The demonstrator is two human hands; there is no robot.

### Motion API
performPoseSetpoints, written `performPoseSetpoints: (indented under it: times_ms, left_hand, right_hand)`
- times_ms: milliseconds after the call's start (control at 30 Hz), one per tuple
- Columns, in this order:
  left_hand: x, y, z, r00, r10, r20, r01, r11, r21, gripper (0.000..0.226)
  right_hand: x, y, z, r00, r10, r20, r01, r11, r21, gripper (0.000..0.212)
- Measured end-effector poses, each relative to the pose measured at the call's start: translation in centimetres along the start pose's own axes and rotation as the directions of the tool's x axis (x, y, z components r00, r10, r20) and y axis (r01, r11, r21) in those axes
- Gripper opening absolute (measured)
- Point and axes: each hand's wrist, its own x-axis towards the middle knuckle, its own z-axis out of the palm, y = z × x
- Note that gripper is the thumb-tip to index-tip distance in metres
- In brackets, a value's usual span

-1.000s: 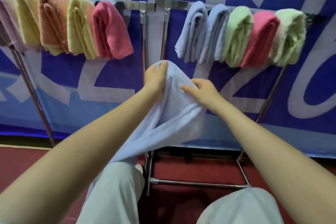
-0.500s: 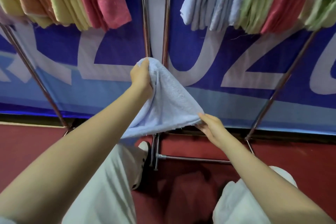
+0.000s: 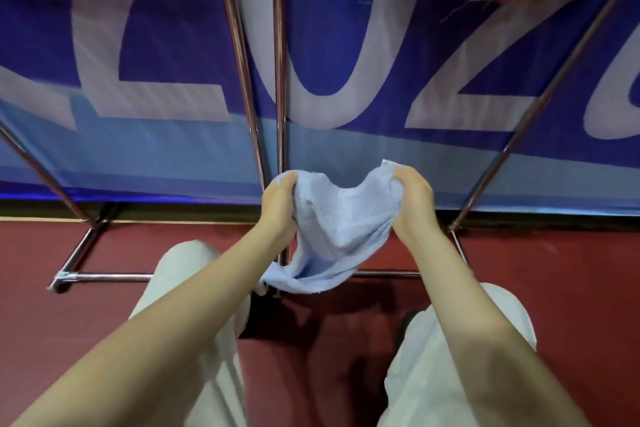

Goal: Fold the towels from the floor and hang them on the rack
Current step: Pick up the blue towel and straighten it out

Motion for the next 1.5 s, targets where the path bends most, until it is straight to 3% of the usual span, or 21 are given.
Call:
performPoseSetpoints:
  times_ms: [167, 233, 300, 433, 567, 700, 800, 867, 967, 1033, 1100, 1200, 1267, 1333, 1400, 1500]
  left_hand:
    - [-0.1, -2.2, 0.0, 0.993, -0.101, 0.067, 0.098, 0.994, 0.044, 0.01]
    - [-0.2, -2.3, 0.8, 0.996, -0.042, 0.075, 0.032, 0.991, 0.129, 0.007]
    - [-0.3, -2.3, 1.7, 0.982, 0.065, 0.175, -0.103, 0.971, 0.216, 0.016]
    - [-1.0, -2.8, 2.6, 0.926, -0.031, 0.377, -0.08, 0.958, 0.276, 0.032]
    - [-1.7, -3.5, 2.7, 0.94, 0.108, 0.325, -0.223, 0.913, 0.342, 0.033]
    - [-2.0, -3.6, 2.5, 0.919, 0.243, 0.311, -0.341, 0.886, 0.313, 0.027]
    - [-1.7, -3.7, 2.4, 0.91, 0.348, 0.225, -0.402, 0.873, 0.275, 0.02]
    - [-1.7, -3.4, 2.3, 0.911, 0.378, 0.163, -0.409, 0.876, 0.256, 0.019]
    - [-1.4, -2.8, 1.9, 0.918, 0.388, 0.087, -0.397, 0.886, 0.24, 0.022]
    - [-1.4, -2.4, 1.3, 0.918, 0.393, 0.049, -0.394, 0.891, 0.228, 0.027]
    - [-1.3, -2.3, 0.4, 0.922, 0.387, 0.011, -0.38, 0.899, 0.217, 0.028]
    - [-1.0, -2.7, -0.8, 0.946, 0.323, -0.023, -0.31, 0.925, 0.217, 0.024]
    - [-0.9, -3.6, -1.1, 0.98, 0.197, -0.023, -0.187, 0.955, 0.232, 0.023]
    - [-1.0, -4.5, -1.2, 1.0, -0.007, -0.005, 0.008, 0.975, 0.224, 0.022]
    - [-1.6, -5.3, -1.1, 0.983, -0.179, 0.05, 0.162, 0.956, 0.246, 0.021]
    - [-3.0, -5.9, -0.2, 0.946, -0.284, 0.157, 0.231, 0.928, 0.291, 0.035]
  right_hand:
    - [-1.0, 1.2, 1.1, 0.97, -0.161, 0.183, 0.187, 0.973, -0.137, 0.014]
    - [-0.9, 1.6, 1.4, 0.959, -0.176, 0.22, 0.216, 0.961, -0.173, 0.009]
    - [-0.9, 1.8, 1.5, 0.956, -0.181, 0.23, 0.23, 0.952, -0.204, 0.011]
    - [-1.1, 2.3, 1.5, 0.967, -0.137, 0.216, 0.187, 0.954, -0.235, 0.017]
    - [-1.0, 2.8, 1.1, 0.969, -0.15, 0.194, 0.198, 0.945, -0.262, 0.016]
    - [-0.9, 3.7, 0.6, 0.974, -0.16, 0.162, 0.205, 0.924, -0.324, 0.01]
    - [-1.0, 4.8, 0.1, 0.975, -0.106, 0.193, 0.17, 0.92, -0.353, 0.011]
    - [-1.2, 5.5, -0.1, 0.967, -0.011, 0.254, 0.099, 0.935, -0.34, 0.021]
    - [-1.8, 6.5, -0.3, 0.94, 0.092, 0.328, 0.073, 0.886, -0.458, 0.011]
    - [-2.0, 7.3, -0.6, 0.933, 0.092, 0.349, 0.119, 0.833, -0.54, 0.019]
    - [-2.0, 8.1, -0.7, 0.946, 0.053, 0.319, 0.125, 0.849, -0.514, 0.017]
    - [-1.9, 8.1, -0.6, 0.991, 0.008, 0.133, 0.026, 0.967, -0.254, 0.021]
    - [-1.9, 7.5, -0.3, 1.0, 0.004, 0.01, -0.003, 0.991, -0.136, 0.023]
    - [-1.8, 7.0, -0.1, 0.996, -0.079, -0.042, 0.065, 0.963, -0.262, 0.019]
    - [-2.2, 6.5, 0.2, 0.987, -0.162, -0.007, 0.147, 0.91, -0.388, 0.014]
    - [-3.2, 6.0, 0.2, 0.972, -0.203, 0.116, 0.234, 0.849, -0.473, 0.013]
